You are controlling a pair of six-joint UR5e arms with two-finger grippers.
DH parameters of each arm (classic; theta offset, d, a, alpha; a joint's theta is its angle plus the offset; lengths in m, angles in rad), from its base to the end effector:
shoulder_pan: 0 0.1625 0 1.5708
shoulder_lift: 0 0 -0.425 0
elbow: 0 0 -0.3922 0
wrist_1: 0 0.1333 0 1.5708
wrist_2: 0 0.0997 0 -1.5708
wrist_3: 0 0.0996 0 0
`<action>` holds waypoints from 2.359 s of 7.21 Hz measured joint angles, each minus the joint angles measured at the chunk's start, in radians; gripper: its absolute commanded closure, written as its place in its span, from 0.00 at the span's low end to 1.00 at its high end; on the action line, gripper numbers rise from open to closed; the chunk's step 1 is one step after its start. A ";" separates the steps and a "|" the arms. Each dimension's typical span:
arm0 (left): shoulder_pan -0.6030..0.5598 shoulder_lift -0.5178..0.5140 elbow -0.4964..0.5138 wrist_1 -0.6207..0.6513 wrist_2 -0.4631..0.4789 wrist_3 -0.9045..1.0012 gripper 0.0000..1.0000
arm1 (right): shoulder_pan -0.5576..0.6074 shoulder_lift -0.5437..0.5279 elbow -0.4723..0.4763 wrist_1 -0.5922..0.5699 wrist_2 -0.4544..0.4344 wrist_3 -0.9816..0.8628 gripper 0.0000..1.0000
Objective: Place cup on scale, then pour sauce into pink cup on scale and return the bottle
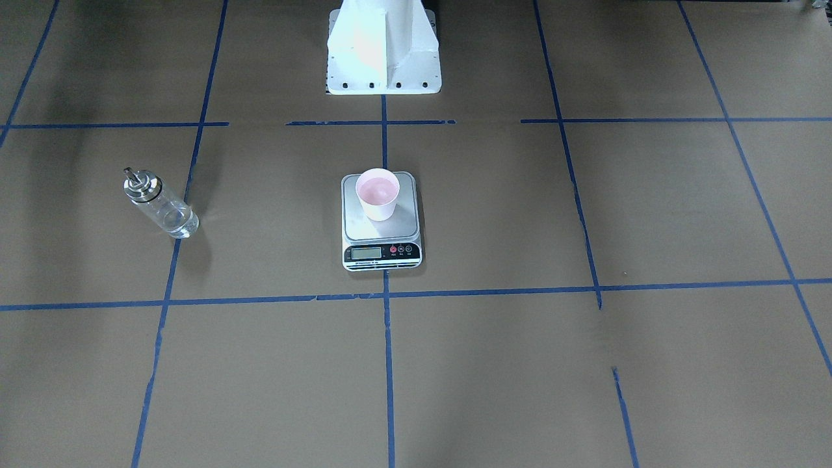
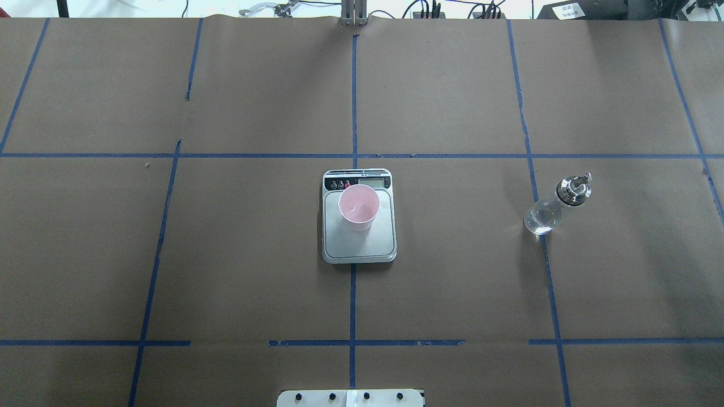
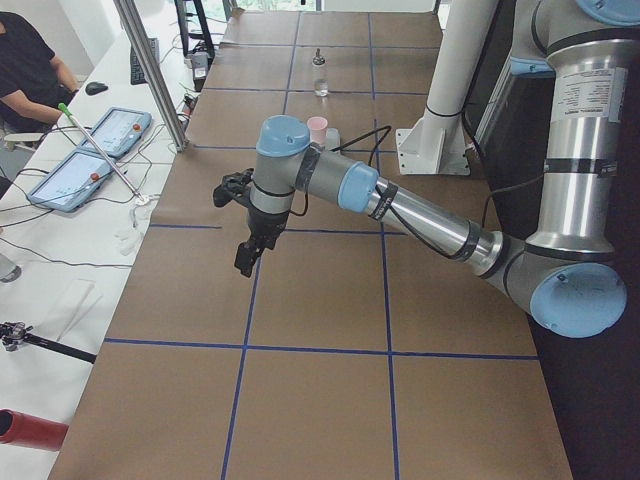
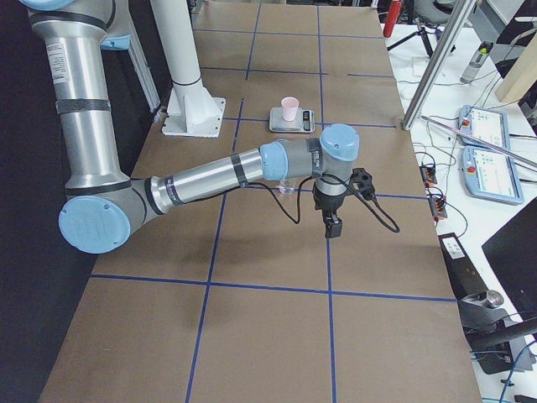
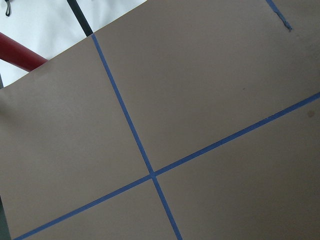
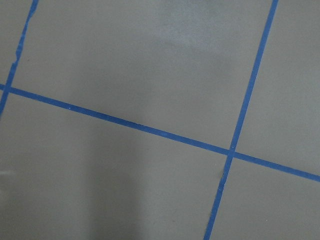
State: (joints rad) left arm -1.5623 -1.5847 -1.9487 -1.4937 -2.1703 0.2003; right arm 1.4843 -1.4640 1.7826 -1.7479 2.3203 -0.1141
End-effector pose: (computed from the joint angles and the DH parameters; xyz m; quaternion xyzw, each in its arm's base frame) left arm -0.0729 -0.4893 0.4850 0.1770 0.2760 0.1444 0.9336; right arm 0.0197 -0.5304 0.5203 0.0708 -0.3642 -0.1187 0.9210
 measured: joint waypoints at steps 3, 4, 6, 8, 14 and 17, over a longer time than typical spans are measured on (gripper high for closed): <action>-0.057 -0.005 0.177 -0.005 -0.082 0.084 0.00 | -0.007 -0.006 -0.014 0.017 -0.027 -0.007 0.00; -0.062 0.008 0.225 -0.007 -0.114 0.094 0.00 | -0.009 -0.019 -0.023 0.017 -0.033 -0.008 0.00; -0.063 0.049 0.258 -0.009 -0.133 0.106 0.00 | -0.008 -0.048 -0.074 0.017 -0.011 -0.006 0.00; -0.064 0.062 0.268 -0.010 -0.136 0.108 0.00 | 0.008 -0.074 -0.116 0.017 0.044 -0.006 0.00; -0.064 0.061 0.272 -0.005 -0.133 0.105 0.00 | 0.071 -0.107 -0.213 0.143 0.114 -0.003 0.00; -0.064 0.061 0.269 -0.007 -0.134 0.045 0.00 | 0.083 -0.112 -0.244 0.193 0.115 0.002 0.00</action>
State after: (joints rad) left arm -1.6260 -1.5240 -1.6797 -1.5005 -2.3040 0.2450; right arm 1.5673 -1.5761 1.5391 -1.5549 2.4357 -0.1124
